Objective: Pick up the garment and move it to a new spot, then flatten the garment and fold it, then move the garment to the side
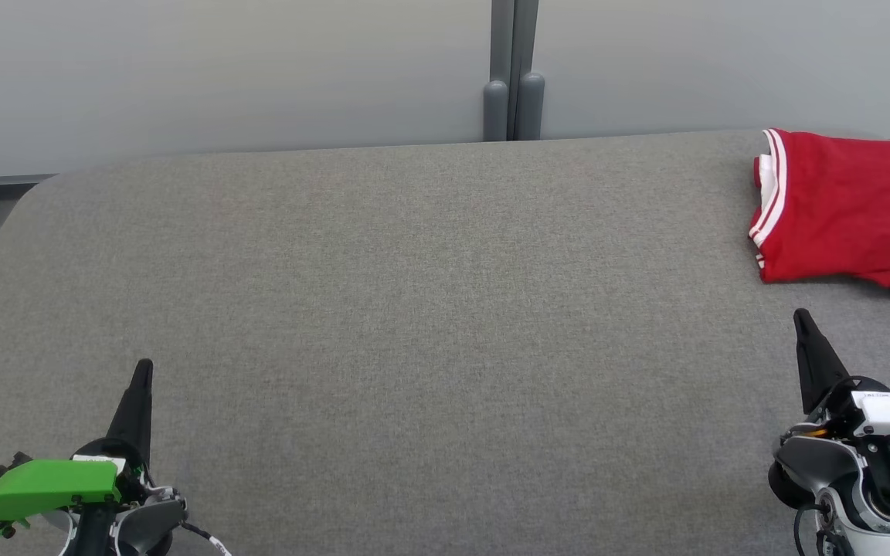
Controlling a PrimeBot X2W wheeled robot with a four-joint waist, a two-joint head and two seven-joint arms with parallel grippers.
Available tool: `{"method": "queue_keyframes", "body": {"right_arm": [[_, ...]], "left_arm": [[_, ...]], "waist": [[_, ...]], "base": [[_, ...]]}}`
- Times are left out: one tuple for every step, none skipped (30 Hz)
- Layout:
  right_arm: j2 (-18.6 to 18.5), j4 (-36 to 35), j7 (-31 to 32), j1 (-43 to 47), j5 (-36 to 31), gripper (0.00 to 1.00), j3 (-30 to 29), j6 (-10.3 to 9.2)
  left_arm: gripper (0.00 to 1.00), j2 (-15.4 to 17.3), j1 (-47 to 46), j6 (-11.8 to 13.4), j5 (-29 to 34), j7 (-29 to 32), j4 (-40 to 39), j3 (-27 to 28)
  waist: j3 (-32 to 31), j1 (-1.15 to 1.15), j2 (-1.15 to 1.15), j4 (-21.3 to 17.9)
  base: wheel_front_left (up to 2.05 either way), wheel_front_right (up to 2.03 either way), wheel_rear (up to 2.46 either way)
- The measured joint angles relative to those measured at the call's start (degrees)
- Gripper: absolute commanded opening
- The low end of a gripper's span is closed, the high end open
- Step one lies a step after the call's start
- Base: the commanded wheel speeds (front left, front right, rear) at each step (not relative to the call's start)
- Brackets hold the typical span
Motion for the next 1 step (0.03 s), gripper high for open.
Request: {"method": "queue_keyframes", "body": {"right_arm": [[0.0,0.0,0.0,0.0,0.0,0.0,0.0,0.0]], "left_arm": [[0.0,0.0,0.0,0.0,0.0,0.0,0.0,0.0]], "waist": [[0.0,0.0,0.0,0.0]], "base": [[0.0,0.0,0.0]]}}
